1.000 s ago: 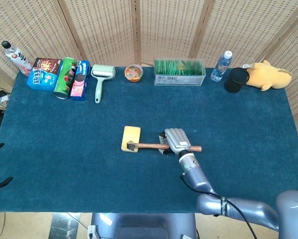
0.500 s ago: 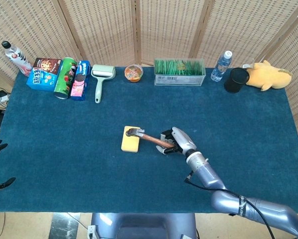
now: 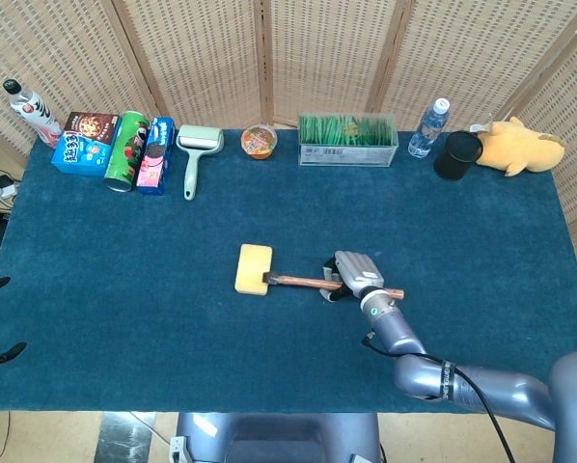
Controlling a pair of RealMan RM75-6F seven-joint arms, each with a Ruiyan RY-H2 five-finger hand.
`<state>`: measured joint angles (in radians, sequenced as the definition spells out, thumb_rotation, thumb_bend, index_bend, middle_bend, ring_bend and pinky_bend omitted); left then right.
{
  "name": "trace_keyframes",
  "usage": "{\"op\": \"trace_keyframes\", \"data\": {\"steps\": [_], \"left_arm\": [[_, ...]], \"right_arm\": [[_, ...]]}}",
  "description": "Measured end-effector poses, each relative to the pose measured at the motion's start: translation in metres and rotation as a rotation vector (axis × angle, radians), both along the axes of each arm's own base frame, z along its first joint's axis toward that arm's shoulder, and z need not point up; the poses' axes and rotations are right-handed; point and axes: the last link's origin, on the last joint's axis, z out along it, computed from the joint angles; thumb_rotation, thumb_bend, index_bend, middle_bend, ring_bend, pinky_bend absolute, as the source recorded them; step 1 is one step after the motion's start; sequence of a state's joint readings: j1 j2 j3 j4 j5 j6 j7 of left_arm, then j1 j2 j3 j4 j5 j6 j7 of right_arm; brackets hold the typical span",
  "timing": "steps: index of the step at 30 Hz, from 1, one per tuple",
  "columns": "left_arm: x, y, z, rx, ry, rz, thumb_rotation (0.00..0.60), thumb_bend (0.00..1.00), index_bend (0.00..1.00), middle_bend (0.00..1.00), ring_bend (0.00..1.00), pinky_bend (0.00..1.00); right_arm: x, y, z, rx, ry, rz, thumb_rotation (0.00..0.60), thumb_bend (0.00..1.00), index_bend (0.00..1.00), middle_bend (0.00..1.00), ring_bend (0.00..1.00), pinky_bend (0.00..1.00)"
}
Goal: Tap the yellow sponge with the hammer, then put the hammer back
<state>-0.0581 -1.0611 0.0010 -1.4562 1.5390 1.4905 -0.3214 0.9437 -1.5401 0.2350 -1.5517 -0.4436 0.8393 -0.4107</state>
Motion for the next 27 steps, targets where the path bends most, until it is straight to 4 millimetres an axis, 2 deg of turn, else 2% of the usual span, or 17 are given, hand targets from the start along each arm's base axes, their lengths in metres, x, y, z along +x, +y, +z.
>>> {"op": "trace_keyframes", "data": {"steps": [3, 6, 11, 15, 19, 27], "left_arm": [[-0.001, 0.000, 0.001, 0.004, 0.006, 0.003, 0.600, 0.18, 0.12, 0.07, 0.00, 0.00], [-0.003, 0.001, 0.001, 0.010, 0.010, 0.010, 0.600, 0.17, 0.12, 0.07, 0.00, 0.00], [-0.002, 0.001, 0.001, 0.009, 0.010, 0.003, 0.600, 0.18, 0.12, 0.07, 0.00, 0.00], [0.000, 0.001, -0.001, 0.002, 0.007, -0.002, 0.600, 0.18, 0.12, 0.07, 0.00, 0.00], [0.002, 0.001, -0.002, -0.002, 0.007, -0.006, 0.600, 0.17, 0.12, 0.07, 0.00, 0.00], [0.008, 0.001, -0.006, -0.012, 0.005, -0.018, 0.600, 0.18, 0.12, 0.07, 0.00, 0.00]], "right_arm": [[0.001, -0.003, -0.001, -0.014, 0.118, 0.010, 0.600, 0.37, 0.95, 1.00, 1.00, 1.00], [0.004, -0.002, 0.000, -0.022, 0.157, 0.011, 0.600, 0.37, 0.96, 1.00, 1.00, 1.00], [0.017, 0.001, 0.009, -0.029, 0.035, -0.019, 0.600, 0.37, 0.96, 1.00, 1.00, 1.00], [0.023, 0.005, 0.027, -0.039, -0.110, -0.041, 0.600, 0.37, 0.96, 1.00, 1.00, 1.00], [0.017, 0.008, 0.044, -0.057, -0.169, -0.042, 0.600, 0.37, 0.96, 1.00, 1.00, 1.00], [-0.009, 0.010, 0.049, -0.106, -0.186, -0.049, 0.600, 0.36, 0.96, 1.00, 1.00, 1.00]]}}
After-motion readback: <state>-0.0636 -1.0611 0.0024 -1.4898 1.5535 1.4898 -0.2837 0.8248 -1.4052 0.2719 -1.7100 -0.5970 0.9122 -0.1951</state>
